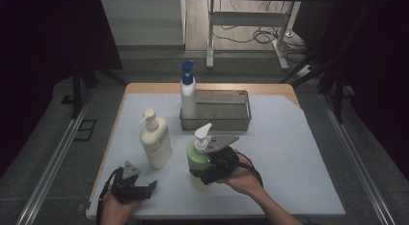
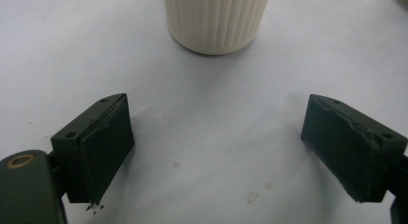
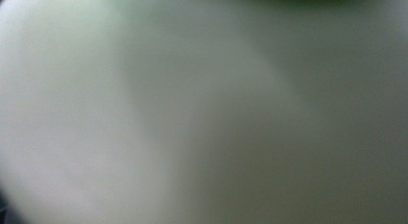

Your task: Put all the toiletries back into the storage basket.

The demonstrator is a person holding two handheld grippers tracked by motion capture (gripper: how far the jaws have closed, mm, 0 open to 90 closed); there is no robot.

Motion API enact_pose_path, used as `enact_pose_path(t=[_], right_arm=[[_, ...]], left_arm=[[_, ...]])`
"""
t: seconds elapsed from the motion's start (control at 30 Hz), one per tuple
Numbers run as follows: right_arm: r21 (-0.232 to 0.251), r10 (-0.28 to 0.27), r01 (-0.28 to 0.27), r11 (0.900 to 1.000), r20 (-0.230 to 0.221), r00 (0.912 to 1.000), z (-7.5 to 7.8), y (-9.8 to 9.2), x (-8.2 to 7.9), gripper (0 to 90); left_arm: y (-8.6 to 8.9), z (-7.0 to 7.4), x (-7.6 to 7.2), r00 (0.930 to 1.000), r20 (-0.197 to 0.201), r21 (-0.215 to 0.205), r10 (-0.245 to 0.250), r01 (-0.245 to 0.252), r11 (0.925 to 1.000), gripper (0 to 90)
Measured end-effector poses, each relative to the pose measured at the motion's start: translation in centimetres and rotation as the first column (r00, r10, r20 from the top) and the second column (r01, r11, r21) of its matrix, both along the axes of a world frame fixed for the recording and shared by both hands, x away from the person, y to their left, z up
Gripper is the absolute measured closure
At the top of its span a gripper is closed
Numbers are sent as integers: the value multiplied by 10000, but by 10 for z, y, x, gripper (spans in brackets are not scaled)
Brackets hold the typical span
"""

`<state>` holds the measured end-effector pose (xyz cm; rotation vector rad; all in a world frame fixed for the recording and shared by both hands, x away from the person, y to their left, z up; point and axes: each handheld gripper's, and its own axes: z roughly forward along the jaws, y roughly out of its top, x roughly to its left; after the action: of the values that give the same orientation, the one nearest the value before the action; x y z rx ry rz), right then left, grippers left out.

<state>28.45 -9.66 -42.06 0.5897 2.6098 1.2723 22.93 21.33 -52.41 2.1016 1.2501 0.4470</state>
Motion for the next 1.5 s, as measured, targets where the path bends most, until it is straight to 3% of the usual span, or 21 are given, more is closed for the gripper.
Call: enact_pose_path(t=[0.2,0.4,0.73,1.5], right_arm=[[-127,-204,204,9997,4,9998,10,-5,7,116],[45,-641,642,9979,-169,9978,20,-14,20,116],[91,-1148,1148,9934,47,9934,38,-21,37,116],[380,-2228,2212,9745,462,9738,75,-30,78,117]], left_arm=[[0,0,0,10000,0,3,-4,4,10000,105],[0,0,0,10000,11,-3,0,0,10000,105],[0,0,0,10000,19,-6,-1,1,10000,105],[0,0,0,10000,6,1,-4,4,10000,104]])
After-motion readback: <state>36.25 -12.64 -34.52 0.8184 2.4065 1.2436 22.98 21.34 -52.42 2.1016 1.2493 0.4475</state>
